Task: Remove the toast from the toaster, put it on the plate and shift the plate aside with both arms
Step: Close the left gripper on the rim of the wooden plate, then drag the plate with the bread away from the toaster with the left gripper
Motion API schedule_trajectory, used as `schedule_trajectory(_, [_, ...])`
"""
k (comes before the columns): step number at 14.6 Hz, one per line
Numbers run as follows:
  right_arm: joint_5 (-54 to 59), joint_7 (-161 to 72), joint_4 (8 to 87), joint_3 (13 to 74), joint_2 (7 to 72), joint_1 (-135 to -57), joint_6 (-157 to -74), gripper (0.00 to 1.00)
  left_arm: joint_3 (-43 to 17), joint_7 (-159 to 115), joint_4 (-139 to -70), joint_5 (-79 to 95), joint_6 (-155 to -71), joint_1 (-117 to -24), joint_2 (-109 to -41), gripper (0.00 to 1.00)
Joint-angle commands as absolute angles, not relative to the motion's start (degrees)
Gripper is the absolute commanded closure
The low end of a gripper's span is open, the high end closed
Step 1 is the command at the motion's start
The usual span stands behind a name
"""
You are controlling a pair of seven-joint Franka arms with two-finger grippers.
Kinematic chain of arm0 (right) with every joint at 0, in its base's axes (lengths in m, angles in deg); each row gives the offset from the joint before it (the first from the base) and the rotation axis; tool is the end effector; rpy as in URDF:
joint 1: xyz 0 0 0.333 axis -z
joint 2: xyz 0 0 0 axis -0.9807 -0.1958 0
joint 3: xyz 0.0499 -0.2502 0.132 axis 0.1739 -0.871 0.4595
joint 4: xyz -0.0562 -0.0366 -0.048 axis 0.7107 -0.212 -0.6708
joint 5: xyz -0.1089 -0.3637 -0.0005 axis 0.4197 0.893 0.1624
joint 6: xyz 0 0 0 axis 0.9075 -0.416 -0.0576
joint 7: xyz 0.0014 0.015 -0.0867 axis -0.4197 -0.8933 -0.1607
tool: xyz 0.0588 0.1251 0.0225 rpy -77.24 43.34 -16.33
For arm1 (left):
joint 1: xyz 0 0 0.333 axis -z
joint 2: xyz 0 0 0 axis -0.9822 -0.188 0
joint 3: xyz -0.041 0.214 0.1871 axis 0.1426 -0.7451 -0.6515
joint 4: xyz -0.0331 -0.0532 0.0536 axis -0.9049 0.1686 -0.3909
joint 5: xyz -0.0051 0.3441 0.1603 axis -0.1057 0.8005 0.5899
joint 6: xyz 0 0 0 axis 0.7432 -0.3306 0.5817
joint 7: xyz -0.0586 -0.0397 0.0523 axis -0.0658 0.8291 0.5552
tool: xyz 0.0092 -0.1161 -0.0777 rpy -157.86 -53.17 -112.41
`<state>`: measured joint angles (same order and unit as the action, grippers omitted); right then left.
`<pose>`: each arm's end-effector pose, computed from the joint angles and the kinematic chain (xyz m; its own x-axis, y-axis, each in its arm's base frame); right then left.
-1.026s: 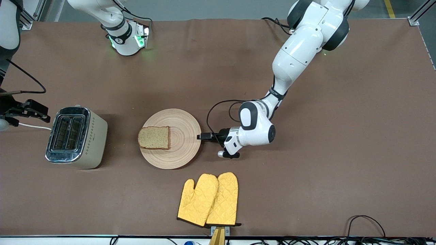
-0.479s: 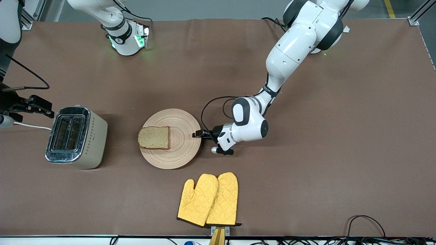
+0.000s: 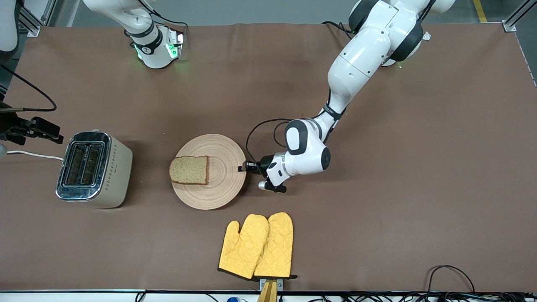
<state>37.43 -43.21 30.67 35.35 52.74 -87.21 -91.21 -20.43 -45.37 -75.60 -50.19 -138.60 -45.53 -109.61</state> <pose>0.5888 -0.0382 0.5367 0.9998 0.0181 0.0008 0.0181 -0.9998 0.0051 0.5503 -0.5081 0.1236 0.9974 -0.0534 -0.0493 0.0081 -0.5930 0.8052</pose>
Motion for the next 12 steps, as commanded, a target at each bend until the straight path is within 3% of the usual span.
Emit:
schedule_trajectory(1, [37.73,-42.78,29.84,40.26,52.45,-82.31,-90.69,0.0,-21.0,-43.91,-80.5,-43.71,-136.41,-50.65,-104.3,1.0])
schedule_trajectory(8, [37.46,-43.05,33.0,40.43,55.17,-82.4,-91.04,0.0,-20.21,-50.56,-78.5,-35.25,-104.27,-71.83,-100.85,1.0])
schedule_trajectory(12, [37.55,-42.96,36.17,40.43,57.1,-82.58,-93.33,0.0,-21.09,-65.94,-77.62,-31.59,-90.45,-84.58,-101.63,1.0])
